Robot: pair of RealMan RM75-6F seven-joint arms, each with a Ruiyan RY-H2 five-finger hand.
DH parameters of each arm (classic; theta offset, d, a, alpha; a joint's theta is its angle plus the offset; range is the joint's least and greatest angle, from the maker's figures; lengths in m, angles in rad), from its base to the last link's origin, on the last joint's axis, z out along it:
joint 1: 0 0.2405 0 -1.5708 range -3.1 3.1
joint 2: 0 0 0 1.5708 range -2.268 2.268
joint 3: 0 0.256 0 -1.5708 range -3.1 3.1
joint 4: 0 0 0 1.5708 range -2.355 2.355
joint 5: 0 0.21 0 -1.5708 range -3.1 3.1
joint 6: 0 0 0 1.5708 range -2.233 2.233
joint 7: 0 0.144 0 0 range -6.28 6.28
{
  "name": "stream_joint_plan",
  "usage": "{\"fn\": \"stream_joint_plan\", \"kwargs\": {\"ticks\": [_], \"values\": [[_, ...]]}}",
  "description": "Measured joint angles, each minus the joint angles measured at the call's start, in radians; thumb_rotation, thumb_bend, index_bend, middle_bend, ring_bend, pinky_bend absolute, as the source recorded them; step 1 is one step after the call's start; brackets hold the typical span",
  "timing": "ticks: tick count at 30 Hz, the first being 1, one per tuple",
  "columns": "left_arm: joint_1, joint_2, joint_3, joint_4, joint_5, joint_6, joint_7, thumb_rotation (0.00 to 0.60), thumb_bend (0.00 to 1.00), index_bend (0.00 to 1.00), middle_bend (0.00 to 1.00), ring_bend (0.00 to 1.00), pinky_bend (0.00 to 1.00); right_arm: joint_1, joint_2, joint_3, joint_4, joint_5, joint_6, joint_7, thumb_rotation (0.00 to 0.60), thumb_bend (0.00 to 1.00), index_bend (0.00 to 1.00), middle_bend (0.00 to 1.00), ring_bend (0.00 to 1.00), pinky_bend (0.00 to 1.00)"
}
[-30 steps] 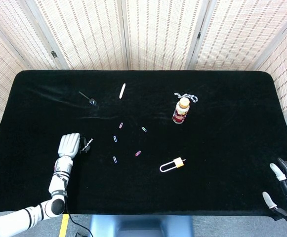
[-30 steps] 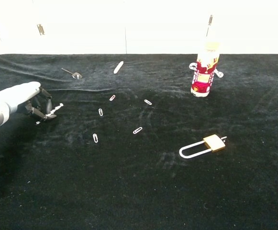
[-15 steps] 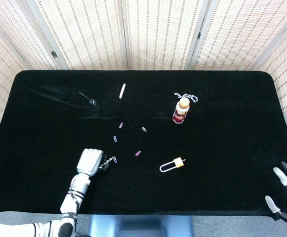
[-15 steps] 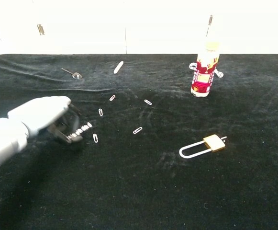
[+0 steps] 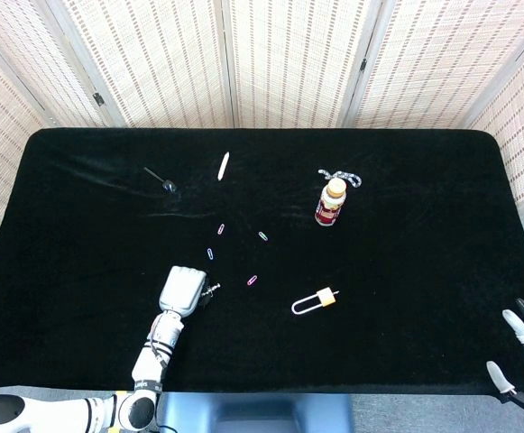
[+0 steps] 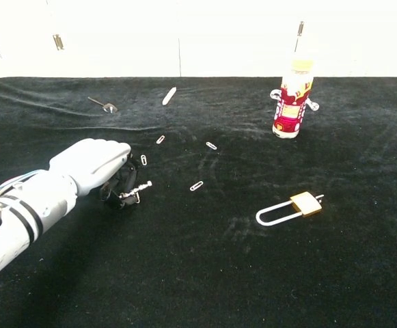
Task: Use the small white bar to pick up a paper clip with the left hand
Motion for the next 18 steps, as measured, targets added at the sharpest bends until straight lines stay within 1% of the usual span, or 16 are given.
{"fn": "stream_joint_plan", "kwargs": {"ticks": [3, 7, 14, 18], "values": [[-0.01, -0.007, -0.005, 0.031, -0.024, -0.011, 0.024, 0.6, 0.57, 0.84, 1.0, 1.0, 1.0, 0.002, 0.001, 0.001, -0.006, 0.004, -0.008, -0.005, 0.6, 0.36, 0.0, 0.0, 0.0, 0.0], [-0.017, -0.005, -0.008, 0.043, -0.048, -0.014, 0.053, 0.6, 0.57, 0.84, 1.0, 1.0, 1.0, 0.006, 0.004, 0.002, -0.01, 0.008, -0.017, -0.005, 0.6, 0.36, 0.0, 0.0, 0.0, 0.0], [-0.013, 0.019, 0.004, 0.008, -0.072, 0.003, 0.097, 0.6, 0.57, 0.84, 1.0, 1.0, 1.0, 0.01, 0.006, 0.001, -0.016, 0.006, -0.025, -0.012, 0.6, 0.36, 0.0, 0.0, 0.0, 0.0], [-0.006, 0.031, 0.021, -0.021, -0.074, 0.021, 0.114, 0.6, 0.57, 0.84, 1.0, 1.0, 1.0, 0.009, 0.005, 0.0, -0.018, 0.003, -0.025, -0.015, 0.6, 0.36, 0.0, 0.0, 0.0, 0.0]]}}
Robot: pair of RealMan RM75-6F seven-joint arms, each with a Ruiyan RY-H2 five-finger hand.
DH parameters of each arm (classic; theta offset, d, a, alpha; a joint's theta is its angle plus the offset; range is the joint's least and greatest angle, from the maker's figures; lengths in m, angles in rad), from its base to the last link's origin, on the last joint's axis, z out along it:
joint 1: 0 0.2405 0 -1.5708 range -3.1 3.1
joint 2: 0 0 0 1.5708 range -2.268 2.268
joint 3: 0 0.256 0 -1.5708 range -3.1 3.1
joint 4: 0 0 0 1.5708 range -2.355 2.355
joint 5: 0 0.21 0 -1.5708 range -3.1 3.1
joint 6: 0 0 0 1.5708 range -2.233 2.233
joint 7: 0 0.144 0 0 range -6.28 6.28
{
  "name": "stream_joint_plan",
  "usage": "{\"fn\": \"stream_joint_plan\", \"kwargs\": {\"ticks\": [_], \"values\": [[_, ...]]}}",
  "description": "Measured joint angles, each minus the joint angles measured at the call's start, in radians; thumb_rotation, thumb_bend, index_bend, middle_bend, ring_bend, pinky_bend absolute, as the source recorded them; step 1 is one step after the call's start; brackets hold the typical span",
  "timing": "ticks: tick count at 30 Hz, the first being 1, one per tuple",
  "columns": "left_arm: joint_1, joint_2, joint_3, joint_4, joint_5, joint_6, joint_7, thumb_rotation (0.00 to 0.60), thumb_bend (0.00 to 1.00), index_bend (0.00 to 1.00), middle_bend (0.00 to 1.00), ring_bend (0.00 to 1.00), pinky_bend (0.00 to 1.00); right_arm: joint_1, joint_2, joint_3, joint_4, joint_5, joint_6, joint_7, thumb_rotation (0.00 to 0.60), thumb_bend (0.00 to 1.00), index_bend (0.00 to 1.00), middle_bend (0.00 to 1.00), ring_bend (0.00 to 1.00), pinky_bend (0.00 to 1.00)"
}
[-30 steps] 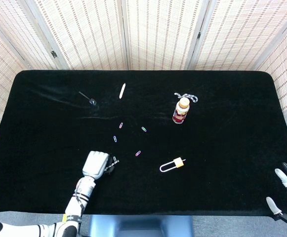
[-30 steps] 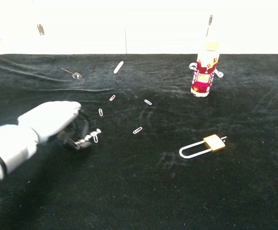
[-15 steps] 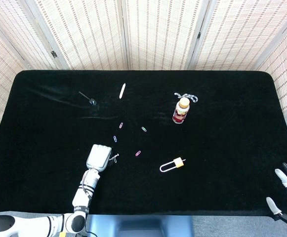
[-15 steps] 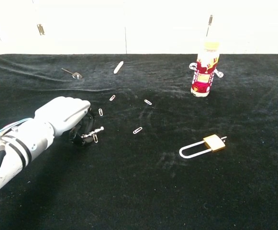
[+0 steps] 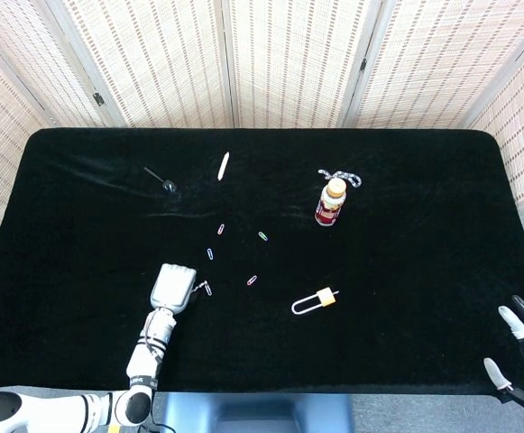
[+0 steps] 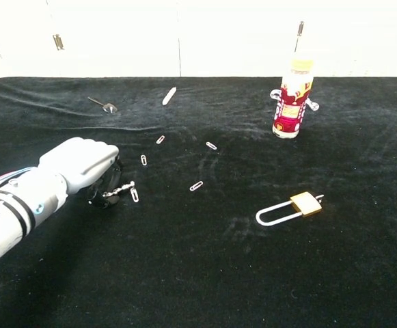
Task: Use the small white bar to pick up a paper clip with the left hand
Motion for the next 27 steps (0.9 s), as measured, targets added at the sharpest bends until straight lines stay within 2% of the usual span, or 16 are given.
{"fn": "stream_joint_plan", "kwargs": {"ticks": [7, 14, 20, 27], "values": [[0.012, -0.014, 0.033, -0.016, 0.006, 0.014, 0.01, 0.6, 0.57, 0.84, 1.0, 1.0, 1.0, -0.003, -0.002, -0.006, 0.005, -0.021, 0.013, -0.006, 0.6, 0.36, 0.0, 0.0, 0.0, 0.0], [0.013, -0.005, 0.019, -0.036, 0.021, 0.042, 0.006, 0.6, 0.58, 0.84, 1.0, 1.0, 1.0, -0.008, -0.005, -0.008, 0.021, -0.023, 0.027, 0.008, 0.6, 0.36, 0.0, 0.0, 0.0, 0.0], [0.018, 0.065, -0.007, -0.128, 0.019, 0.069, 0.01, 0.6, 0.58, 0.84, 1.0, 1.0, 1.0, -0.001, -0.004, -0.007, 0.011, -0.021, 0.009, -0.006, 0.6, 0.36, 0.0, 0.0, 0.0, 0.0], [0.025, 0.179, -0.066, -0.232, -0.016, 0.097, 0.003, 0.6, 0.58, 0.84, 1.0, 1.0, 1.0, 0.007, -0.004, -0.005, -0.011, -0.012, -0.017, -0.033, 0.6, 0.36, 0.0, 0.0, 0.0, 0.0]]}}
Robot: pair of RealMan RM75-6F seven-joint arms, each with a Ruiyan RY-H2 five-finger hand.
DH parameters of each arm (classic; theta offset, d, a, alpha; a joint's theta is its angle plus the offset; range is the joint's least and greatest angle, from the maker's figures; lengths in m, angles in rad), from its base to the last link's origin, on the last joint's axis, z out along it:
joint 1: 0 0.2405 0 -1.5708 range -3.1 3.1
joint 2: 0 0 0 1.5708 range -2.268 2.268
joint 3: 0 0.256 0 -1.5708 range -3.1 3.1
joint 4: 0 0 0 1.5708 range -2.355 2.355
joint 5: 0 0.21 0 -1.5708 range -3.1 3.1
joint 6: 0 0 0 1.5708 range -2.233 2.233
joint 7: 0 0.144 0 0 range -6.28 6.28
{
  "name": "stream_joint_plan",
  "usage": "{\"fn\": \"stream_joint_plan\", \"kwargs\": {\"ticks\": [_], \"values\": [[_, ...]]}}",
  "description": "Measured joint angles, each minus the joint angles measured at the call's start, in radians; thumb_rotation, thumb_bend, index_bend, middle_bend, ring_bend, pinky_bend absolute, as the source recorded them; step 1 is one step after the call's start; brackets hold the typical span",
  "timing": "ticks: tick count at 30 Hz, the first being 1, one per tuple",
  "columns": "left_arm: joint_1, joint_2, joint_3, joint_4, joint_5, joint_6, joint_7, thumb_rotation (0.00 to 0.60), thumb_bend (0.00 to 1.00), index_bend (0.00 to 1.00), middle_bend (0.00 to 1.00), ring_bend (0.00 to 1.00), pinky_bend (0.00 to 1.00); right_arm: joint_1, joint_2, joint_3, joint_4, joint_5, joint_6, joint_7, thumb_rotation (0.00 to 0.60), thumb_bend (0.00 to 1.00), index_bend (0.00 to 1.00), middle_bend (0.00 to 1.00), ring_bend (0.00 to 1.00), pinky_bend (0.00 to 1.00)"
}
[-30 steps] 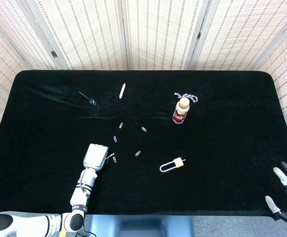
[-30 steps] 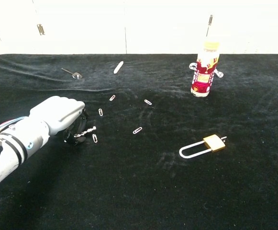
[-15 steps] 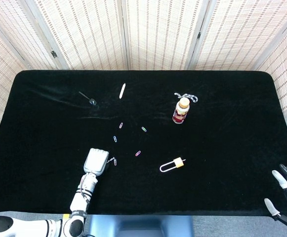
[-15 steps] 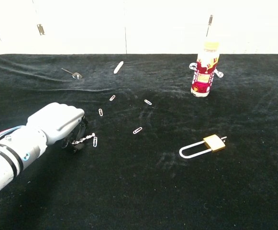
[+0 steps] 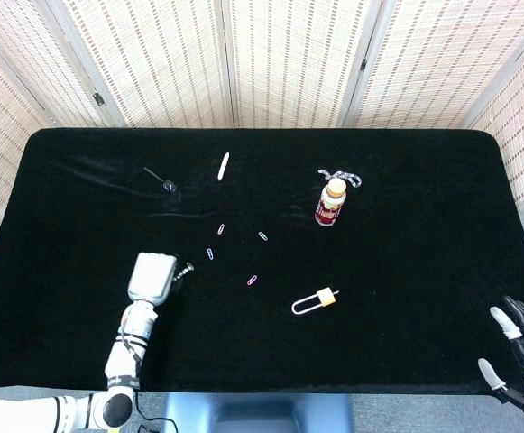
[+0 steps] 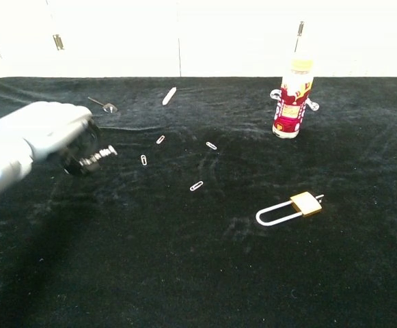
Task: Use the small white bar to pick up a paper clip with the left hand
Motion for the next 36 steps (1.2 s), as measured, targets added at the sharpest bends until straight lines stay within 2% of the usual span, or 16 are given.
{"fn": "stream_joint_plan", "kwargs": {"ticks": [5, 14, 15, 17, 18, 20, 21, 32, 34, 36], "values": [[-0.001, 0.048, -0.03, -0.011, -0.034, 0.0, -0.027, 0.6, 0.58, 0.84, 1.0, 1.0, 1.0, 0.005, 0.001, 0.001, -0.009, 0.005, -0.013, -0.011, 0.6, 0.36, 0.0, 0.0, 0.0, 0.0], [-0.004, 0.079, -0.035, 0.031, -0.076, -0.027, -0.078, 0.6, 0.58, 0.84, 1.0, 1.0, 1.0, 0.008, 0.003, 0.001, -0.018, 0.01, -0.025, -0.022, 0.6, 0.36, 0.0, 0.0, 0.0, 0.0], [-0.003, 0.081, -0.035, 0.035, -0.076, -0.026, -0.085, 0.6, 0.54, 0.8, 1.0, 1.0, 1.0, 0.008, 0.003, 0.002, -0.019, 0.011, -0.026, -0.023, 0.6, 0.36, 0.0, 0.0, 0.0, 0.0], [-0.003, 0.086, -0.034, 0.041, -0.069, -0.026, -0.1, 0.6, 0.4, 0.57, 1.0, 1.0, 1.0, 0.009, 0.003, 0.001, -0.021, 0.01, -0.029, -0.026, 0.6, 0.36, 0.0, 0.0, 0.0, 0.0], [-0.002, 0.092, -0.032, 0.043, -0.068, -0.027, -0.107, 0.6, 0.3, 0.36, 1.0, 1.0, 1.0, 0.01, 0.003, 0.001, -0.022, 0.01, -0.031, -0.027, 0.6, 0.36, 0.0, 0.0, 0.0, 0.0], [-0.003, 0.101, -0.029, 0.039, -0.074, -0.029, -0.101, 0.6, 0.18, 0.06, 0.99, 1.0, 1.0, 0.011, 0.003, 0.0, -0.024, 0.01, -0.034, -0.03, 0.6, 0.36, 0.0, 0.0, 0.0, 0.0], [-0.004, 0.109, -0.027, 0.033, -0.081, -0.03, -0.09, 0.6, 0.14, 0.0, 0.98, 1.0, 1.0, 0.011, 0.003, 0.0, -0.025, 0.01, -0.034, -0.031, 0.6, 0.36, 0.0, 0.0, 0.0, 0.0], [-0.007, 0.174, -0.012, -0.049, -0.099, -0.026, -0.086, 0.6, 0.1, 0.0, 0.9, 1.0, 1.0, 0.013, 0.002, -0.001, -0.029, 0.008, -0.039, -0.041, 0.6, 0.36, 0.0, 0.0, 0.0, 0.0], [-0.004, 0.19, -0.005, -0.076, -0.097, -0.022, -0.084, 0.6, 0.1, 0.0, 0.78, 0.91, 0.99, 0.014, 0.002, -0.001, -0.029, 0.008, -0.041, -0.041, 0.6, 0.36, 0.0, 0.0, 0.0, 0.0], [0.001, 0.216, 0.008, -0.115, -0.094, -0.021, -0.078, 0.6, 0.1, 0.0, 0.56, 0.69, 0.88, 0.015, 0.002, -0.002, -0.029, 0.007, -0.042, -0.042, 0.6, 0.36, 0.0, 0.0, 0.0, 0.0]]}}
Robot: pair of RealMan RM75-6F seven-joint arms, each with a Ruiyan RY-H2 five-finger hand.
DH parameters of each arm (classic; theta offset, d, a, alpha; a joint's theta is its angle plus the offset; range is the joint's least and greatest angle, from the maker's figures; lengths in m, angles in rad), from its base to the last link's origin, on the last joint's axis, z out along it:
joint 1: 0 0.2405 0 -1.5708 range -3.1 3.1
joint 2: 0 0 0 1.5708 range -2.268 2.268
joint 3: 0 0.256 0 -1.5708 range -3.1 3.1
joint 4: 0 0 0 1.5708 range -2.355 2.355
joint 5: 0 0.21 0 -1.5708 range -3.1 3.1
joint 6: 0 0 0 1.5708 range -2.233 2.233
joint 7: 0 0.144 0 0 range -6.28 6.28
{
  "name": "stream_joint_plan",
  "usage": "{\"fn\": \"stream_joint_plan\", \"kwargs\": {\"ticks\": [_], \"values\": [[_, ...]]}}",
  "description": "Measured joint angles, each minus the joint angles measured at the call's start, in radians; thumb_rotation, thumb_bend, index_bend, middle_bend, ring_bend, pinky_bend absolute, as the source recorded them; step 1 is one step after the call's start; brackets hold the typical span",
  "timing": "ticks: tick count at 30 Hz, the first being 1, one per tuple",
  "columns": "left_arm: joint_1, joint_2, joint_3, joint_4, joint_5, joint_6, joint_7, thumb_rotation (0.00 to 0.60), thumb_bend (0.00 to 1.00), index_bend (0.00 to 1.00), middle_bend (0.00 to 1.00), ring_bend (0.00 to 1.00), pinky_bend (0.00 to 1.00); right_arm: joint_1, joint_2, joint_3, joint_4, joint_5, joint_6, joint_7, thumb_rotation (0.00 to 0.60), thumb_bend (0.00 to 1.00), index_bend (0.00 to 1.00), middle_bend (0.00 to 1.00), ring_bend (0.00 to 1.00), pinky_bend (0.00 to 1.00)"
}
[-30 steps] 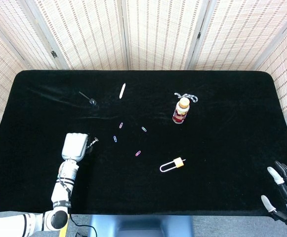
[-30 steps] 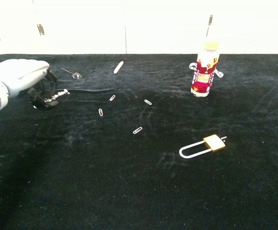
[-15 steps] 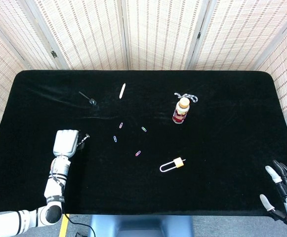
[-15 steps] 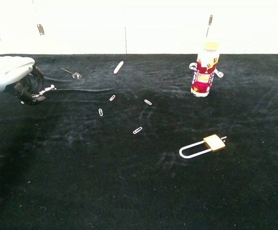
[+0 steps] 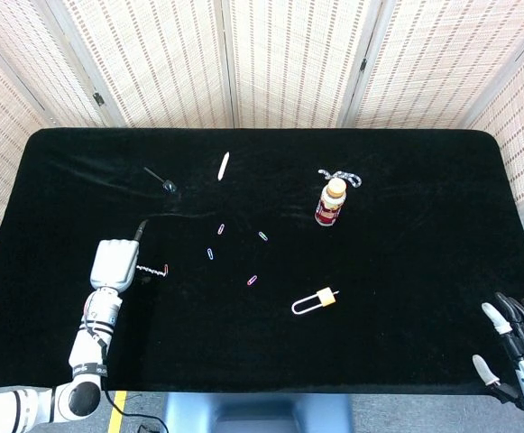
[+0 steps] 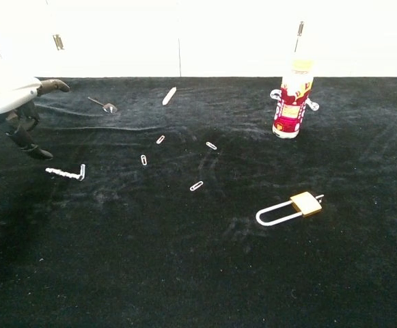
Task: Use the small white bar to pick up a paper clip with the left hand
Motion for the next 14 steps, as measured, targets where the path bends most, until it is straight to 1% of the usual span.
{"fn": "stream_joint_plan", "kwargs": {"ticks": [1, 2, 3, 4, 5, 6, 8, 9, 10, 14], "values": [[0.003, 0.016, 0.009, -0.022, 0.001, -0.001, 0.003, 0.6, 0.1, 0.0, 0.42, 0.56, 0.77, 0.0, 0.0, -0.001, 0.0, -0.002, -0.001, -0.002, 0.6, 0.36, 0.0, 0.0, 0.0, 0.0], [0.007, 0.035, 0.019, -0.047, 0.003, -0.004, 0.005, 0.6, 0.1, 0.0, 0.26, 0.4, 0.63, 0.001, -0.001, -0.001, 0.0, -0.003, -0.001, -0.004, 0.6, 0.36, 0.0, 0.0, 0.0, 0.0], [0.015, 0.067, 0.036, -0.086, 0.009, -0.009, 0.005, 0.6, 0.1, 0.0, 0.14, 0.26, 0.49, 0.001, -0.001, -0.002, 0.0, -0.005, -0.001, -0.008, 0.6, 0.36, 0.0, 0.0, 0.0, 0.0], [0.023, 0.094, 0.052, -0.117, 0.018, -0.011, 0.004, 0.6, 0.11, 0.0, 0.06, 0.18, 0.4, 0.001, -0.002, -0.003, 0.0, -0.01, -0.002, -0.014, 0.6, 0.36, 0.0, 0.0, 0.0, 0.0], [0.033, 0.124, 0.07, -0.148, 0.035, -0.011, -0.001, 0.6, 0.11, 0.0, 0.02, 0.11, 0.31, 0.001, -0.003, -0.005, 0.0, -0.014, -0.003, -0.018, 0.6, 0.36, 0.0, 0.0, 0.0, 0.0], [0.05, 0.162, 0.093, -0.182, 0.067, -0.007, -0.012, 0.6, 0.11, 0.0, 0.0, 0.05, 0.22, 0.001, -0.004, -0.006, 0.0, -0.018, -0.003, -0.022, 0.6, 0.36, 0.0, 0.0, 0.0, 0.0], [0.082, 0.204, 0.133, -0.211, 0.139, 0.007, -0.035, 0.6, 0.11, 0.0, 0.0, 0.01, 0.1, 0.002, -0.005, -0.01, 0.0, -0.026, -0.004, -0.028, 0.6, 0.36, 0.0, 0.0, 0.0, 0.0], [0.107, 0.218, 0.163, -0.218, 0.202, 0.025, -0.052, 0.6, 0.11, 0.0, 0.0, 0.0, 0.04, 0.003, -0.006, -0.011, -0.001, -0.028, -0.007, -0.029, 0.6, 0.36, 0.0, 0.0, 0.0, 0.0], [0.13, 0.224, 0.188, -0.217, 0.255, 0.042, -0.064, 0.6, 0.11, 0.0, 0.0, 0.0, 0.01, 0.005, -0.006, -0.012, -0.002, -0.028, -0.013, -0.031, 0.6, 0.36, 0.0, 0.0, 0.0, 0.0], [0.268, 0.225, 0.32, -0.167, 0.515, 0.163, -0.116, 0.6, 0.11, 0.0, 0.0, 0.0, 0.0, 0.013, -0.006, -0.017, -0.013, -0.033, -0.04, -0.055, 0.6, 0.36, 0.0, 0.0, 0.0, 0.0]]}}
